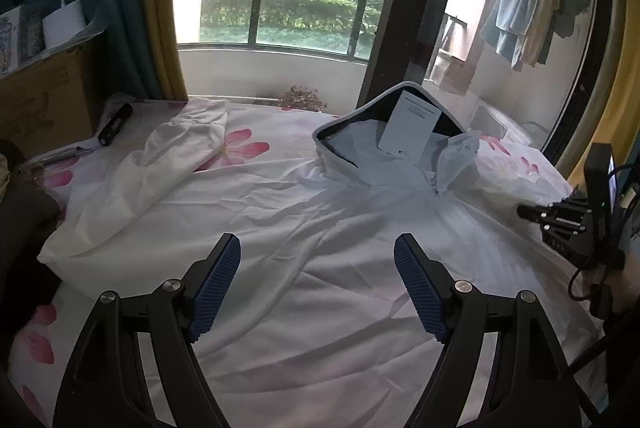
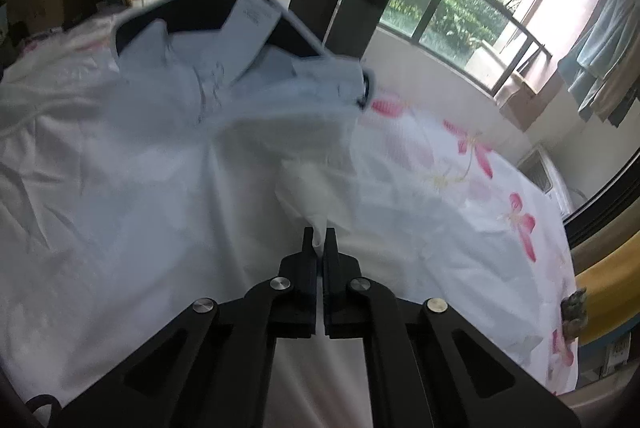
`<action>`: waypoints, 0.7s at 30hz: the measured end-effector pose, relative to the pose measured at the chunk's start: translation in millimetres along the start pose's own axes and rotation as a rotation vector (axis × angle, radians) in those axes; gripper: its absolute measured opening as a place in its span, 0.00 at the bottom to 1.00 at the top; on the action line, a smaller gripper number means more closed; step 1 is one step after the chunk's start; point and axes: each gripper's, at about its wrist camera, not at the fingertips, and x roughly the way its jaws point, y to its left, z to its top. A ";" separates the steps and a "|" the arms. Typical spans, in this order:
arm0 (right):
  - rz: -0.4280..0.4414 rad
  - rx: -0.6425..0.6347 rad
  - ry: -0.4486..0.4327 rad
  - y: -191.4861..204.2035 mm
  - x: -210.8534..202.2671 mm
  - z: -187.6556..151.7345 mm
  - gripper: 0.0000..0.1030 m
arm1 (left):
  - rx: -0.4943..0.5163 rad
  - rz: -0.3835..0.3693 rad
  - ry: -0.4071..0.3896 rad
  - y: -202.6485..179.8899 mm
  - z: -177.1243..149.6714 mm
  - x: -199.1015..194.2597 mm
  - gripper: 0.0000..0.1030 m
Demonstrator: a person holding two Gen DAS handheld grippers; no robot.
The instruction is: Fold large clothes
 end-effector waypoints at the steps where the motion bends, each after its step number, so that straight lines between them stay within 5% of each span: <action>1: 0.001 0.001 -0.009 0.6 -2.5 5.4 0.01 | -0.001 -0.001 -0.001 1.2 -0.3 -1.6 0.80; 21: 0.140 -0.016 -0.153 89.0 -45.1 75.2 0.01 | -0.045 0.001 -0.054 46.2 -6.2 -35.4 0.80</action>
